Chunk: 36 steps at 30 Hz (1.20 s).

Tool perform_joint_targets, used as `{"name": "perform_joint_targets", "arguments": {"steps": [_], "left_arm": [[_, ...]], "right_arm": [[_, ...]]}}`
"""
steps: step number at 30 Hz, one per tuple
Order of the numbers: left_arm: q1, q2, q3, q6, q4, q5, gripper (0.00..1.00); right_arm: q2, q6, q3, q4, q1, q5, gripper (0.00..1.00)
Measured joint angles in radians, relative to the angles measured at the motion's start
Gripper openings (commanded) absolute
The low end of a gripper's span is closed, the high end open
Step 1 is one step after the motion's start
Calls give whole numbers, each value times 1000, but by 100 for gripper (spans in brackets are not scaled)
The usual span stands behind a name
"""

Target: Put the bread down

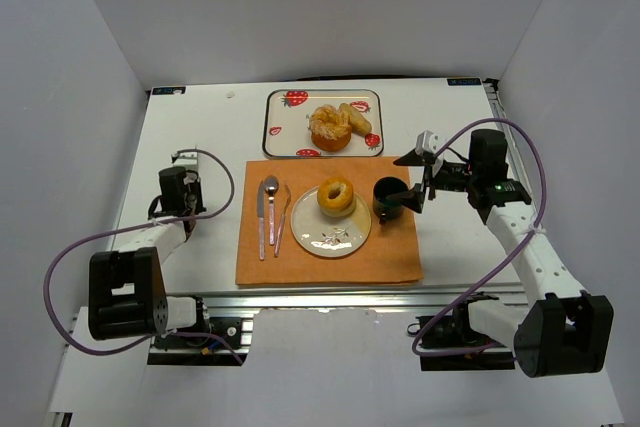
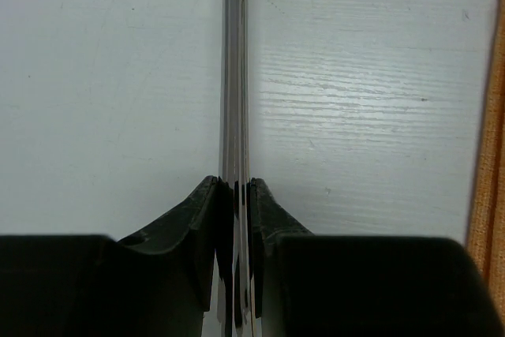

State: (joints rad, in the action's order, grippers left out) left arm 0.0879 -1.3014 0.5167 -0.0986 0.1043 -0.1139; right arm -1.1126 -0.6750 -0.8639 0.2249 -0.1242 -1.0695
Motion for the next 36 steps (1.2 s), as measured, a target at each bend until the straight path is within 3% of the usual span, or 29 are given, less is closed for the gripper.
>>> {"name": "perform_joint_targets", "arguments": {"steps": [3, 6, 22, 36], "left_arm": [[24, -11, -14, 17, 36, 14, 32], [43, -8, -40, 44, 54, 22, 37], [84, 15, -73, 142, 50, 18, 52], [107, 47, -73, 182, 31, -28, 77]], "right_arm": [[4, -11, 0, 11, 0, 0, 89], [6, -16, 0, 15, 0, 0, 90], [7, -63, 0, 66, 0, 0, 89], [14, -86, 0, 89, 0, 0, 89]]}}
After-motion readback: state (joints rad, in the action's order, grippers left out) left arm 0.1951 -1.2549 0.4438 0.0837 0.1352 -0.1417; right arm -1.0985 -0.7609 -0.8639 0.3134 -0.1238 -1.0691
